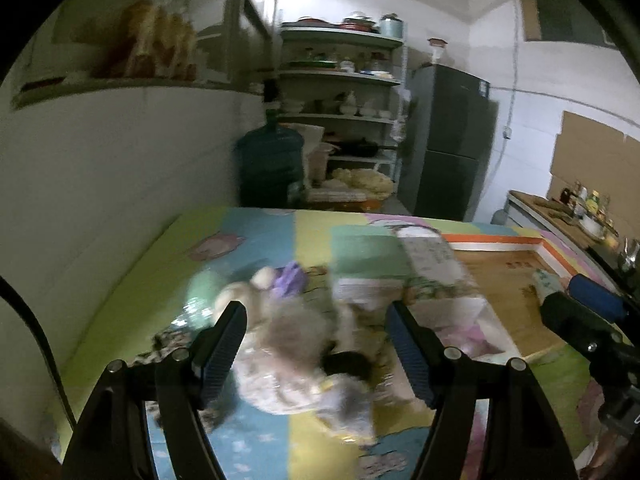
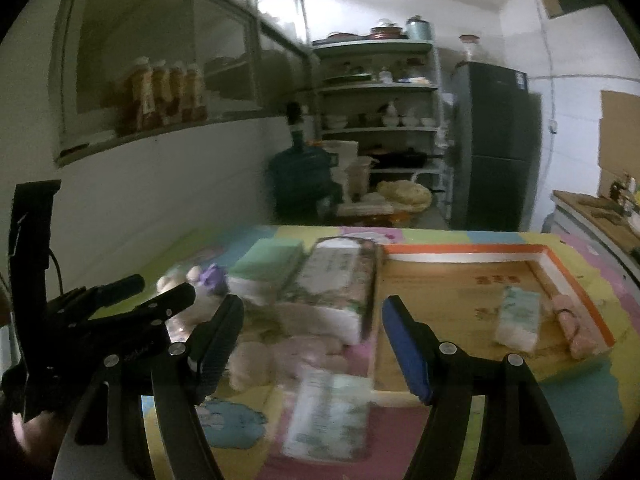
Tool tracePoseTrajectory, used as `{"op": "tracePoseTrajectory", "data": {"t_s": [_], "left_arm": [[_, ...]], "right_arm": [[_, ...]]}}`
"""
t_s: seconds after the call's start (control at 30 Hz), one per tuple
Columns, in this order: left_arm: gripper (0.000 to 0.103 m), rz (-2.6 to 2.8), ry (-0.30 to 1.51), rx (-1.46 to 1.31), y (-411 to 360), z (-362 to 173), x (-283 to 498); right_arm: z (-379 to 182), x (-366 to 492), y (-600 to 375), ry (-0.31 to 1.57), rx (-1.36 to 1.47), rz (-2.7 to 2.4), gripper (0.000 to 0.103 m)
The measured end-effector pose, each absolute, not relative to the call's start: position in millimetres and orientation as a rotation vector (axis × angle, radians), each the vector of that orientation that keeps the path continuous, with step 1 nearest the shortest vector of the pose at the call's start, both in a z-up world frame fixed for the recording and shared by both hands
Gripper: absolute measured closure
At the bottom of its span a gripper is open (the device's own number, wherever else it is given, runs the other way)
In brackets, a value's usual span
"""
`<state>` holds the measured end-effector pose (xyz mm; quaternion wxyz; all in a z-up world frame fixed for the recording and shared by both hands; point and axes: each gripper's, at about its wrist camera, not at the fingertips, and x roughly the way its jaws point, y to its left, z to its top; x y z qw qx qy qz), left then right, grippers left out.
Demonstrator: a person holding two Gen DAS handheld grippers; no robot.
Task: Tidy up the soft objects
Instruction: 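Move both tools back over the pile of soft items, then grasp the leopard-print cloth with the left tool while the right tool grasps the clear plastic bag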
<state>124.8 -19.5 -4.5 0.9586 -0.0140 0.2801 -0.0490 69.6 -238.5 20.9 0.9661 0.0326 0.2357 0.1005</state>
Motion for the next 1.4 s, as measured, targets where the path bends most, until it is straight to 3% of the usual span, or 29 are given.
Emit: {"op": "tracePoseTrajectory", "data": {"t_s": [0.57, 1.4], "left_arm": [[0.031, 0.041, 0.608, -0.153, 81, -29, 116], [0.031, -0.015, 0.755, -0.271, 118, -85, 147]], "right_arm": [[7, 98, -179, 0.554, 0.015, 0.299, 0.030], [-36, 171, -84, 0.711, -0.073, 0.460, 0.030]]}}
